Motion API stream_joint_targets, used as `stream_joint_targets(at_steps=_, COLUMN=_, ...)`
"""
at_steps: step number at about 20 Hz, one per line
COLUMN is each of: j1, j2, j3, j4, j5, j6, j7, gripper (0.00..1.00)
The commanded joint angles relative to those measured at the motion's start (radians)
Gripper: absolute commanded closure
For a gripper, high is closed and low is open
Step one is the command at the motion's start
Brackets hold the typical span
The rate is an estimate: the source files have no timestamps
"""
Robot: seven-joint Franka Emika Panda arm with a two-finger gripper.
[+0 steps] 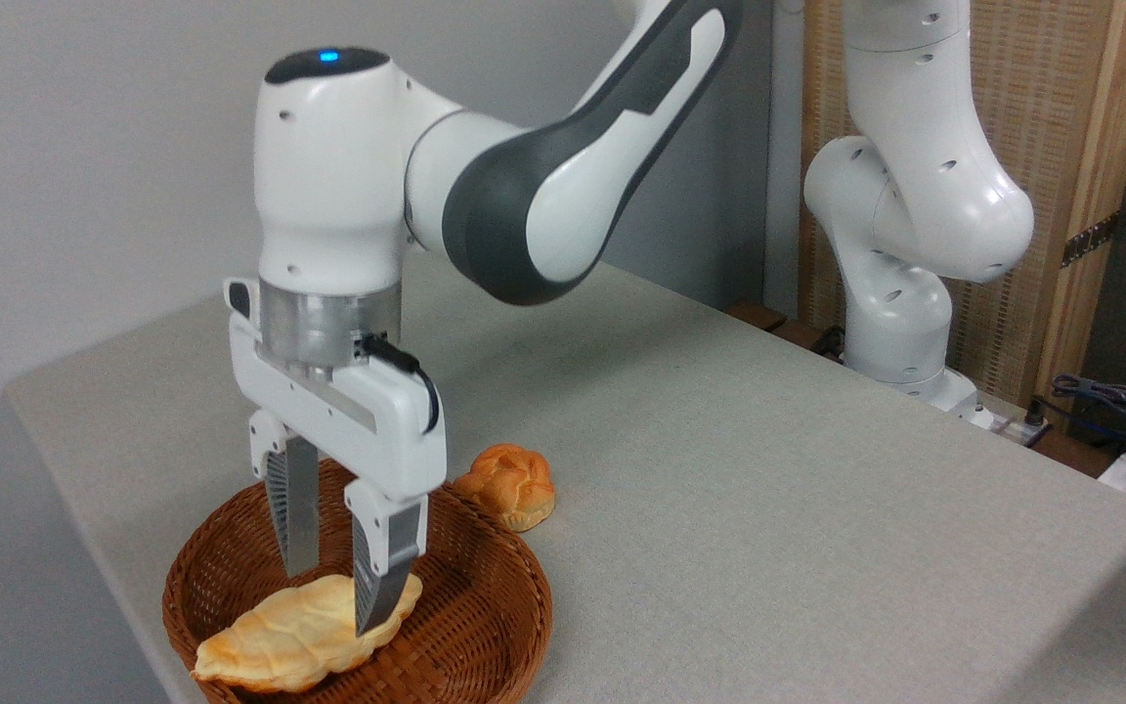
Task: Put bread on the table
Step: 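Close the gripper on the braided loaf's end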
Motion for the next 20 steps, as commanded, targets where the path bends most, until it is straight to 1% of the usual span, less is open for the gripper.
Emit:
stream_joint_targets(at_steps=1, j1=0.010, j2=0.020, j3=0.007, j4=0.005, j5=-0.050, j6=0.034, j7=0.079, gripper=0.00)
stream_joint_targets(at_steps=2, j1=0.016, j2=0.033, j3=0.006, j4=0.005, j5=-0.061, j6=0.050, j7=0.089, gripper=0.00)
stream_joint_targets(at_steps=5, j1=0.016, j2=0.068, j3=0.004, j4=0.005, j5=-0.092, j6=0.099, j7=0.090, gripper=0.00)
stream_joint_targets(at_steps=13, j1=0.016, j2=0.088, j3=-0.010, j4=0.006, j5=-0.092, j6=0.102, j7=0.092, gripper=0.00)
stream_joint_targets(at_steps=14, j1=0.016, j2=0.088, j3=-0.010, j4=0.006, j5=-0.090, j6=0.100, j7=0.092, gripper=0.03)
stream_joint_targets(at_steps=15, j1=0.014, j2=0.088, j3=-0.011, j4=0.006, j5=-0.089, j6=0.102, j7=0.092, gripper=0.19)
stream_joint_targets(at_steps=16, j1=0.010, j2=0.090, j3=-0.017, j4=0.006, j5=-0.089, j6=0.102, j7=0.092, gripper=0.41)
stream_joint_targets(at_steps=17, j1=0.011, j2=0.088, j3=-0.028, j4=0.006, j5=-0.087, j6=0.100, j7=0.092, gripper=0.57)
stream_joint_targets(at_steps=18, j1=0.011, j2=0.088, j3=-0.030, j4=0.005, j5=-0.087, j6=0.100, j7=0.092, gripper=0.66)
stream_joint_targets(at_steps=20, j1=0.011, j2=0.088, j3=-0.030, j4=0.005, j5=-0.087, j6=0.100, j7=0.092, gripper=0.67)
